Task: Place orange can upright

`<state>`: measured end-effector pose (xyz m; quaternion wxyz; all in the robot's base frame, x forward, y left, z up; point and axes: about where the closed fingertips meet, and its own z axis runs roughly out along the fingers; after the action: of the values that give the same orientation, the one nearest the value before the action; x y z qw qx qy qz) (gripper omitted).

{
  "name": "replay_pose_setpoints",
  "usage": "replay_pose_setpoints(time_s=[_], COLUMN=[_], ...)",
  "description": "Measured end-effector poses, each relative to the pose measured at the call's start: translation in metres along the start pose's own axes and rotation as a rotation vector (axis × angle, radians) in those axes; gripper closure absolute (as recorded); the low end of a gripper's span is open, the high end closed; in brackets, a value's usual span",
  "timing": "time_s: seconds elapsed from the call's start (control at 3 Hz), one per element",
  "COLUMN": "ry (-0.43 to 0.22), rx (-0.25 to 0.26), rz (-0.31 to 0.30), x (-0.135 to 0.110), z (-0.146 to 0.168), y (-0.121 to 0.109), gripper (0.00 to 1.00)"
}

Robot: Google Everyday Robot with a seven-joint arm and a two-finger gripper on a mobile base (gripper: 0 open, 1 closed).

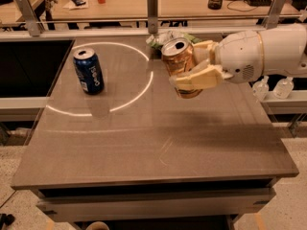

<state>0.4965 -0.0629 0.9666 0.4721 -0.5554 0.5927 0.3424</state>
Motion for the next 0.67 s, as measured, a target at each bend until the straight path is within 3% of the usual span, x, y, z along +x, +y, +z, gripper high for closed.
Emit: replay_pose_setpoints(time_s=[0.33, 0.67], ry=[-0.038, -0.038], rx=[-0.023, -0.023], rz=[-0.066, -0.066], x=[0.0199, 0.0197], z=[0.0104, 0.0105], y=[0.0054, 0.0055], gripper=[1.0, 1.0])
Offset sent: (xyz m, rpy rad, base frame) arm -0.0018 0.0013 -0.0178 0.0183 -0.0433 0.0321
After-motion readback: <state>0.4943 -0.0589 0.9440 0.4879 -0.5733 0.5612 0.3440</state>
